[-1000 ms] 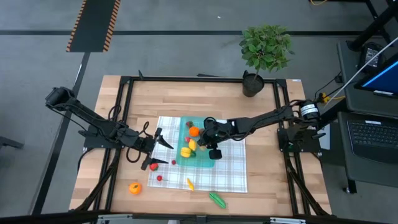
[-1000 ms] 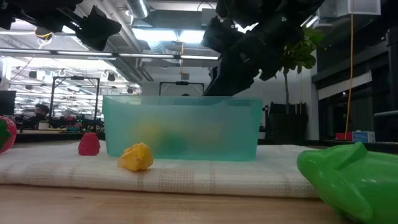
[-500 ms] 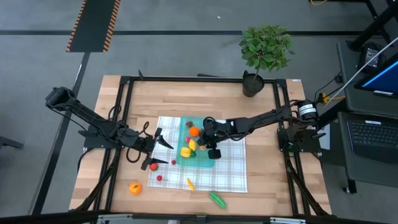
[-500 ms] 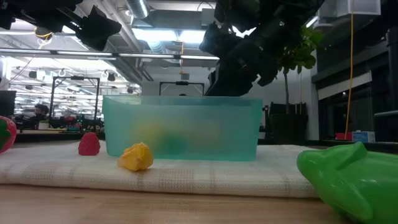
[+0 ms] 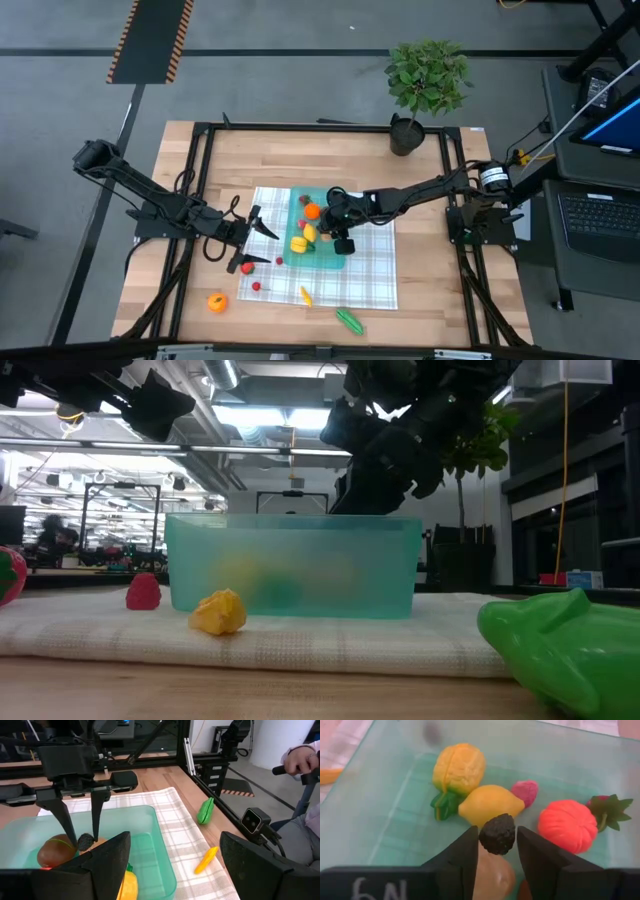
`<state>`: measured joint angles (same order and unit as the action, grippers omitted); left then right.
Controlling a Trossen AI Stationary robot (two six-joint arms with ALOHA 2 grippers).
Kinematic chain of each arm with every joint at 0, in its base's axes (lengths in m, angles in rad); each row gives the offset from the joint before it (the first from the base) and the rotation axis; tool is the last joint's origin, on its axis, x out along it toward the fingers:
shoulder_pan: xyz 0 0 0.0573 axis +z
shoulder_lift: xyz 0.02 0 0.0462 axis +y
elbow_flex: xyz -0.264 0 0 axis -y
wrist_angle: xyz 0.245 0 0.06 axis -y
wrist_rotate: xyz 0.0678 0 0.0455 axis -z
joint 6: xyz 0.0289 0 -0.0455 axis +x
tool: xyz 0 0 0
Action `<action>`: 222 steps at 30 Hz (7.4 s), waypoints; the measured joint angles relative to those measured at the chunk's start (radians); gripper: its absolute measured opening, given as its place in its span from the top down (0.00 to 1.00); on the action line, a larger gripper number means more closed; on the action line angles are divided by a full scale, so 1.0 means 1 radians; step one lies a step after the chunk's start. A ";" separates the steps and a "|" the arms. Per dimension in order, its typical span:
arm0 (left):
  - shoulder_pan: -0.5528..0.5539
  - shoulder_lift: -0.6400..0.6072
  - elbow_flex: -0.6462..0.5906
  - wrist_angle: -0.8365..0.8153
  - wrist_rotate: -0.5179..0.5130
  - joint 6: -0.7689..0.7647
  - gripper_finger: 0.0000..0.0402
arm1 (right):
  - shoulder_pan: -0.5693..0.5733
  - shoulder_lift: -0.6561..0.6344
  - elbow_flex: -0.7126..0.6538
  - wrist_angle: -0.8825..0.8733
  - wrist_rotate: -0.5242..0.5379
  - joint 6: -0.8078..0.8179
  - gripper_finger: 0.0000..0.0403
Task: Pick and placing Produce into tupperware
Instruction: Put the blackberry into the blue bin, then put the red strawberry into the blue bin
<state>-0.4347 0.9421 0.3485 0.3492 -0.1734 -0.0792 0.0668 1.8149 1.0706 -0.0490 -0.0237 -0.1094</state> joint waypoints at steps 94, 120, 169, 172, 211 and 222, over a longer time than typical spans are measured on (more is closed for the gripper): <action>-0.119 0.008 0.309 -0.724 -0.017 0.007 0.13 | 0.011 -0.290 -0.396 0.740 0.014 0.003 0.59; -0.121 0.341 0.378 -0.952 0.087 0.002 0.13 | 0.011 -0.289 -0.395 0.732 0.012 0.136 0.59; -0.156 0.487 0.344 -0.918 0.108 0.003 0.18 | 0.011 -0.289 -0.395 0.724 0.013 0.135 0.59; -0.157 0.501 0.344 -0.907 0.116 0.003 0.20 | 0.011 -0.289 -0.395 0.723 0.012 0.135 0.59; -0.157 0.500 0.362 -0.952 0.116 -0.021 0.54 | 0.011 -0.289 -0.395 0.717 0.012 0.135 0.59; -0.121 0.359 0.386 -1.007 0.113 -0.019 0.54 | 0.011 -0.289 -0.395 0.716 0.012 0.130 0.59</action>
<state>-0.5561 1.3007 0.7345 -0.6582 -0.0605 -0.0978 0.0781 1.5257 0.6754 0.6674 -0.0113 0.0208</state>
